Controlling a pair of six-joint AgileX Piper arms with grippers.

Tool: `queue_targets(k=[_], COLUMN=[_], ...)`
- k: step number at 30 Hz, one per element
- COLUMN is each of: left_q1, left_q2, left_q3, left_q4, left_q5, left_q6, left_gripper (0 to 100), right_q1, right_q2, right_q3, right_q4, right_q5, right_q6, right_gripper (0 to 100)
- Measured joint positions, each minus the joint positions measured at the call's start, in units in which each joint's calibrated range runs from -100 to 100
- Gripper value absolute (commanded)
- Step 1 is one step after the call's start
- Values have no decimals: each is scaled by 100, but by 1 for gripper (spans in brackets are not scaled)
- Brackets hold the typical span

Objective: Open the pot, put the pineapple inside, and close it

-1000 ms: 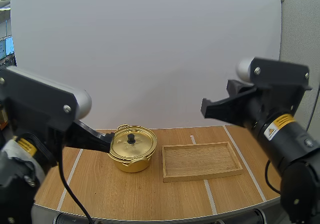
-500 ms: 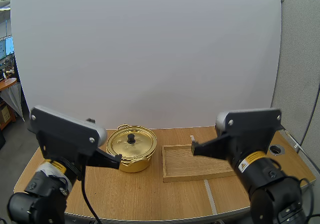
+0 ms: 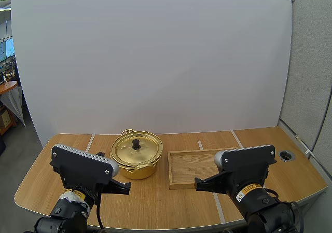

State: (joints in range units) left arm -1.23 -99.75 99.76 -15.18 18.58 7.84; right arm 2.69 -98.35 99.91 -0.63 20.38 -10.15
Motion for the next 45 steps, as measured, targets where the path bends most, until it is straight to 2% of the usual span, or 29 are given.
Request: queue_targets(k=[12,15,18,19,27,45], left_q1=[0,0,0,0,0,0], left_q2=[0,0,0,0,0,0], left_q3=[0,11,11,11,11,11], left_q4=[130,426,1228,1243,1348,1348], left_q5=[566,875,1151,1171,1203,1203], left_q6=[-529,-897,-1945,-1997,-2088,-2088], left_gripper=[0,0,0,0,0,0], right_q1=[-9,-59,-103,-112,-227,-228], right_q2=[-124,-124,-124,-124,-124,-124], right_q3=[9,9,9,9,9,9], right_q4=[-11,-11,-11,-11,-11,-11], right_q5=[678,850,935,935,1055,1073], right_q6=[0,0,0,0,0,0], right_gripper=[0,0,0,0,0,0])
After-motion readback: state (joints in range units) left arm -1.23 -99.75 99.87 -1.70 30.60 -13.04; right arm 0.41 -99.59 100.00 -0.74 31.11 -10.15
